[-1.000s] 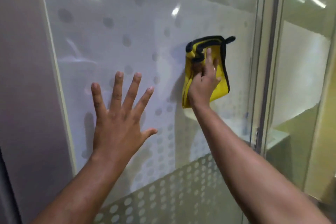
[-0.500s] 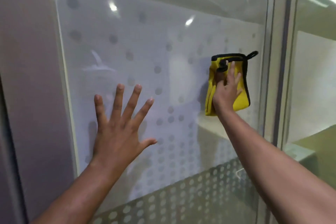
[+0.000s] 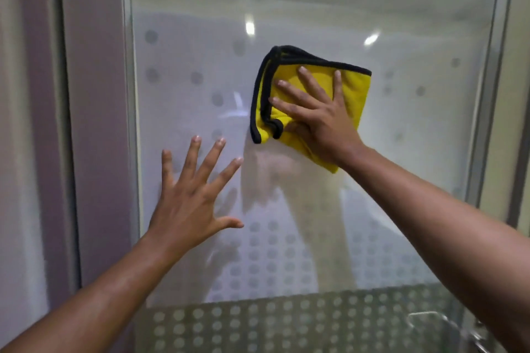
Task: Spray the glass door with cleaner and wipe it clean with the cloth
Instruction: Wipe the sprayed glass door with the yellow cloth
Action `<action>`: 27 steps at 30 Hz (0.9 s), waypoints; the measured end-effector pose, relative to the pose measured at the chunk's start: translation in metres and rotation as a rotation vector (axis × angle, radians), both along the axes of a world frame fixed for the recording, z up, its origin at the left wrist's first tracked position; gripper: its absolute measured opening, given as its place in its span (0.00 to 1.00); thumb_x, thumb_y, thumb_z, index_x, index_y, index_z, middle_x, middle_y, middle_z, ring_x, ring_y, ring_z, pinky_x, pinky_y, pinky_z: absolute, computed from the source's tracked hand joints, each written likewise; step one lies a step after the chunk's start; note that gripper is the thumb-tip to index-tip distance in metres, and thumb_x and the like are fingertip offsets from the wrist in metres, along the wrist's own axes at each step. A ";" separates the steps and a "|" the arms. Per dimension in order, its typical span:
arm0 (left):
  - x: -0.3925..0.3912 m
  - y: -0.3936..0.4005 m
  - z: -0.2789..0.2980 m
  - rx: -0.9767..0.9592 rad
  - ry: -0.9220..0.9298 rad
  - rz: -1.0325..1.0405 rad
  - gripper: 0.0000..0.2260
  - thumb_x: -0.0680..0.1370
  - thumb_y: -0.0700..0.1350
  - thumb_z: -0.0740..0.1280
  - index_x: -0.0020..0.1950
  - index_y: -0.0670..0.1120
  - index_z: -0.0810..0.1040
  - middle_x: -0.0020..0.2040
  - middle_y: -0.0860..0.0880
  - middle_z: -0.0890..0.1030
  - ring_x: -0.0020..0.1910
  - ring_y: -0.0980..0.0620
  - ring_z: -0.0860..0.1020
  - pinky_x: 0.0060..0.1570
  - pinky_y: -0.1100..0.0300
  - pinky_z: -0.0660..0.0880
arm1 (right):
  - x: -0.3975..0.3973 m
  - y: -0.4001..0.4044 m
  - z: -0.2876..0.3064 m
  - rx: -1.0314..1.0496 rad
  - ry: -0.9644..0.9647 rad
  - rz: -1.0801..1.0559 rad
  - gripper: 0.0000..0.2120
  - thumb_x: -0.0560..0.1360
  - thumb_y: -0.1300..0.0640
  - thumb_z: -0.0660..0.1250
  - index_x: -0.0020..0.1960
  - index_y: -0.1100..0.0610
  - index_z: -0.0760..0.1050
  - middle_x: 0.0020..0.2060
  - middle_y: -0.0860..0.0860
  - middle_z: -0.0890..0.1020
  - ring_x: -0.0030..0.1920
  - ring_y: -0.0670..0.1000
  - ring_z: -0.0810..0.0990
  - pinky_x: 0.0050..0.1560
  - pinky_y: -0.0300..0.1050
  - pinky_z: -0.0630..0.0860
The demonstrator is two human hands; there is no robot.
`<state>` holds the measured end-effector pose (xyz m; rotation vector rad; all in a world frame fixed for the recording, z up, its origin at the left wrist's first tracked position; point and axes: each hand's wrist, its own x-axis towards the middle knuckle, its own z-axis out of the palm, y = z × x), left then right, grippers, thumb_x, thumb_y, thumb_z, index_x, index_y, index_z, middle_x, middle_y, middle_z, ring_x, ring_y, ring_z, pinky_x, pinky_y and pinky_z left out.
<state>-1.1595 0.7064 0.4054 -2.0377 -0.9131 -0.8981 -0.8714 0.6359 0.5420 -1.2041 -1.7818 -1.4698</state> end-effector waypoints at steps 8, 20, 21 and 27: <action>0.002 -0.010 0.001 -0.045 0.012 0.053 0.57 0.65 0.81 0.66 0.88 0.59 0.49 0.90 0.47 0.44 0.88 0.35 0.43 0.76 0.18 0.50 | 0.095 -0.041 -0.044 0.221 0.726 0.058 0.31 0.78 0.58 0.63 0.79 0.40 0.67 0.81 0.44 0.65 0.84 0.58 0.52 0.75 0.81 0.41; 0.002 -0.003 -0.001 -0.021 0.020 0.078 0.56 0.67 0.84 0.60 0.88 0.59 0.46 0.90 0.46 0.44 0.88 0.35 0.41 0.76 0.18 0.49 | -0.069 0.024 -0.053 0.032 0.213 0.033 0.23 0.84 0.45 0.59 0.80 0.41 0.66 0.79 0.45 0.70 0.84 0.61 0.54 0.74 0.81 0.45; 0.002 -0.002 -0.001 -0.018 0.020 0.078 0.56 0.67 0.84 0.59 0.88 0.59 0.46 0.90 0.46 0.43 0.88 0.36 0.41 0.76 0.18 0.48 | -0.071 0.027 -0.042 0.025 0.157 0.035 0.23 0.85 0.45 0.59 0.79 0.41 0.66 0.80 0.46 0.69 0.84 0.61 0.54 0.75 0.81 0.45; 0.003 -0.002 -0.002 -0.043 0.018 0.076 0.55 0.67 0.83 0.57 0.88 0.58 0.48 0.90 0.46 0.44 0.88 0.35 0.41 0.76 0.19 0.45 | -0.116 0.042 0.044 -0.097 -0.043 0.036 0.22 0.84 0.45 0.57 0.78 0.37 0.67 0.82 0.42 0.64 0.84 0.58 0.53 0.75 0.79 0.41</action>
